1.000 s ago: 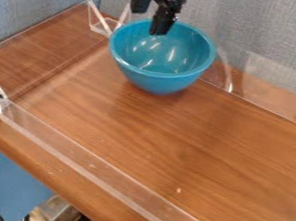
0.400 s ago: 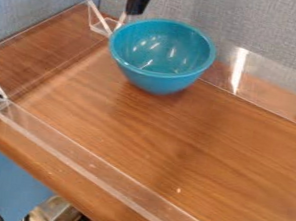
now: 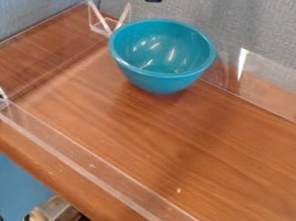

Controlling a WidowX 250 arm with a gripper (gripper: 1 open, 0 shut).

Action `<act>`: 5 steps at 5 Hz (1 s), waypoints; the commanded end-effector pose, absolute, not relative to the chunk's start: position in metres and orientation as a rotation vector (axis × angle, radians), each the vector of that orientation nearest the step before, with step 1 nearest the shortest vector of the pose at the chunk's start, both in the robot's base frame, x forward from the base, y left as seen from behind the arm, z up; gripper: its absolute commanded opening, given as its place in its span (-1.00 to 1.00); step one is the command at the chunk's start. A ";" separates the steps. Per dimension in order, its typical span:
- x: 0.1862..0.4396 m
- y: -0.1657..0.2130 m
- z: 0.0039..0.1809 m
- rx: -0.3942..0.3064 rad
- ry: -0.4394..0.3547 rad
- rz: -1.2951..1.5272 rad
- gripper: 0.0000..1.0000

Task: Put the mushroom in the blue bowl

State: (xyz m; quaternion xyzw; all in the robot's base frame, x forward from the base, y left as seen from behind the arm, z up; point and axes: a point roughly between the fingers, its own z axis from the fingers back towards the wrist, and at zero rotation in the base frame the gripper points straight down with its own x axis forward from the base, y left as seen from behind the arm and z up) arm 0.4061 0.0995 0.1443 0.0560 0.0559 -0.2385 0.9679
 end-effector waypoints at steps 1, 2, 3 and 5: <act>0.409 0.093 0.145 0.142 0.054 -0.539 -1.00; 0.406 0.105 0.126 0.135 0.071 -0.558 -1.00; 0.404 0.120 0.111 0.124 0.089 -0.564 -1.00; 0.411 0.111 0.081 0.103 0.129 -0.510 -1.00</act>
